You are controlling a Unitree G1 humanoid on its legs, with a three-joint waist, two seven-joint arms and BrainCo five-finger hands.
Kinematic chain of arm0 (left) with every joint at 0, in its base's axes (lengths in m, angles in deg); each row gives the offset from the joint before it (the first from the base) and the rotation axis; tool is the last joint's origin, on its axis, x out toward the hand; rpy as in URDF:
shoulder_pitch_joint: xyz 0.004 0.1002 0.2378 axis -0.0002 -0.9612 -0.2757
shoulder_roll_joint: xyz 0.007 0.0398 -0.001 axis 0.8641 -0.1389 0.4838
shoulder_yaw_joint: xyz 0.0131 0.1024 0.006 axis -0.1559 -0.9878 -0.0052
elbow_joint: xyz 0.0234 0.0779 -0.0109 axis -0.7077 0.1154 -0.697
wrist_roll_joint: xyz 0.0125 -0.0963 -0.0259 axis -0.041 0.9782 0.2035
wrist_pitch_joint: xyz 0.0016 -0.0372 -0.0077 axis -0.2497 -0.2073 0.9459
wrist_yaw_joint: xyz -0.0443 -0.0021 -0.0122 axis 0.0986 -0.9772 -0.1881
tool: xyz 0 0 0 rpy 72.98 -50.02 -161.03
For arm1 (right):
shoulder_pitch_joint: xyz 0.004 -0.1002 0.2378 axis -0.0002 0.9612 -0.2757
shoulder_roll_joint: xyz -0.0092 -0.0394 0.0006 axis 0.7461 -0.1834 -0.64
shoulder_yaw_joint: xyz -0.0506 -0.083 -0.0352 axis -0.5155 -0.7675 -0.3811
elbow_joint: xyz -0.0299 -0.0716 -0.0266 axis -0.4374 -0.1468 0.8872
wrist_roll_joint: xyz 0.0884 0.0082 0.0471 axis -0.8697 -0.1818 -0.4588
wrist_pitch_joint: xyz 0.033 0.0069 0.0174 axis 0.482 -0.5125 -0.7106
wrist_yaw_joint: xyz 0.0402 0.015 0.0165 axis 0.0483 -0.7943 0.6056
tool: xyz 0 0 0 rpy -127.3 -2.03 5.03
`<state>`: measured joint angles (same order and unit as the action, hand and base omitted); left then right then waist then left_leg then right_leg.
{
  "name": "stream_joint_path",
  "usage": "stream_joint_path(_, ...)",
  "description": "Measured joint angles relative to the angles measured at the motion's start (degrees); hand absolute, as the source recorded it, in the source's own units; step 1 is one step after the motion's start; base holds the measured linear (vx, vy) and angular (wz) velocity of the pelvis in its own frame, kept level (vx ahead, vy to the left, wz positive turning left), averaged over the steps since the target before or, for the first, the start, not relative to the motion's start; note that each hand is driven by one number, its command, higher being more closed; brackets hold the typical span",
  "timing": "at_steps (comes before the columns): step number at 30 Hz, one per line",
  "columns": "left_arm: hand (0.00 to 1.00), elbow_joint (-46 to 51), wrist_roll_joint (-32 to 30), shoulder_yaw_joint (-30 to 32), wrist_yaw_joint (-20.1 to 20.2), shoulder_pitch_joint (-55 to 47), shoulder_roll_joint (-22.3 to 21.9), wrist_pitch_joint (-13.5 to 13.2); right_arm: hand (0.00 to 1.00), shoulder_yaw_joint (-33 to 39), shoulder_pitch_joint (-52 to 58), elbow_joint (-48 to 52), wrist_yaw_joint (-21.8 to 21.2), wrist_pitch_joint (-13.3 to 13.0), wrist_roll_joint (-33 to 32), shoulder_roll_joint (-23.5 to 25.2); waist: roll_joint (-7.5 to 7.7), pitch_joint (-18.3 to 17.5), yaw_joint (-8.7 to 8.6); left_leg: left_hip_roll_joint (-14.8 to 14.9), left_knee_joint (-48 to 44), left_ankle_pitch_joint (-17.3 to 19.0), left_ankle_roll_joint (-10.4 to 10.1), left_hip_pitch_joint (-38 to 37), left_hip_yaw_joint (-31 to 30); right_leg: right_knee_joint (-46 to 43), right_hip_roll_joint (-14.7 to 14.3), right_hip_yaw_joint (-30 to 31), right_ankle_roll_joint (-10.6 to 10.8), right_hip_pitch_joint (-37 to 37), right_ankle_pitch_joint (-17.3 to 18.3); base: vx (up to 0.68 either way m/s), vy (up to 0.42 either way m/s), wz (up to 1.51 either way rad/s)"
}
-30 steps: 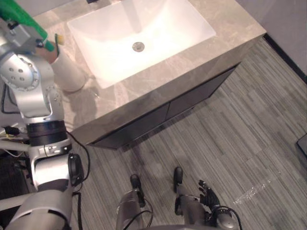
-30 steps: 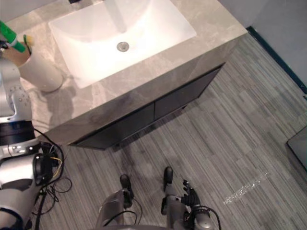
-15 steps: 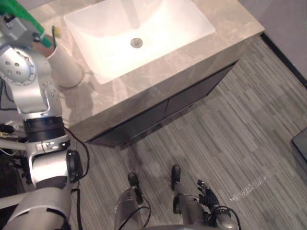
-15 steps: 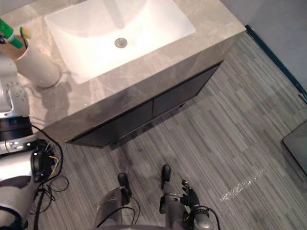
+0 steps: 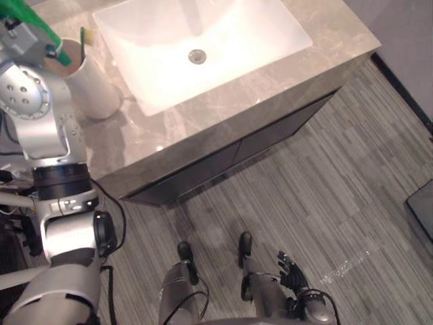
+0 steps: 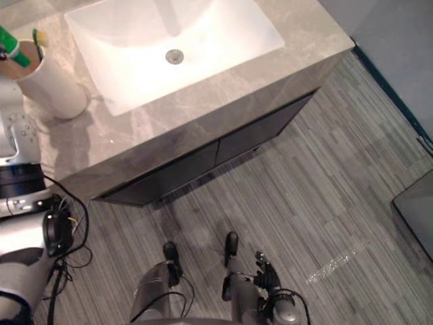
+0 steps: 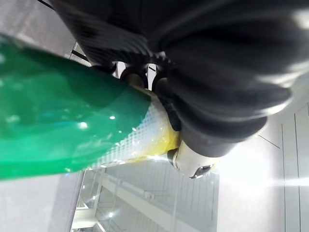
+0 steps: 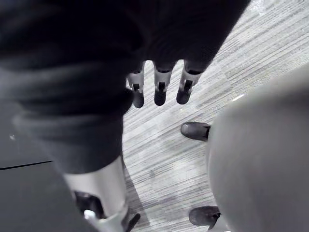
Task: Organize washtable
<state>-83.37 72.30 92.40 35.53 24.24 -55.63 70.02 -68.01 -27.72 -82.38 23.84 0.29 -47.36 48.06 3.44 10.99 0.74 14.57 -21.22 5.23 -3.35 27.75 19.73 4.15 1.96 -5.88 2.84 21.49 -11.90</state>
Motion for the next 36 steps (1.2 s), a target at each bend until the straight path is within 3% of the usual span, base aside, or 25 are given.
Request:
stream_joint_path(22, 1.00, -0.1, -0.1, 0.7, 0.0, 0.4, 0.0, 0.1, 0.00, 0.0, 0.0, 0.4, 0.0, 0.0, 0.0, -0.1, 0.16, 2.1, 0.03, 1.2, -1.7, 0.6, -0.4, 0.9, -0.5, 0.0, -0.9, -0.2, 0.1, 0.1, -0.1, 0.01, 0.036, -0.01)
stream_joint_path(36, 1.00, 0.0, -3.4, 0.7, 0.1, 0.4, 1.8, 0.4, 0.00, 0.0, 0.0, 0.9, -1.1, -0.1, 0.0, -0.2, 0.02, 3.6, 0.10, 1.4, -2.9, 1.2, -0.4, 1.8, -0.7, -0.3, -1.0, -0.3, -0.2, 0.7, 0.1, 0.01, 0.048, -0.01)
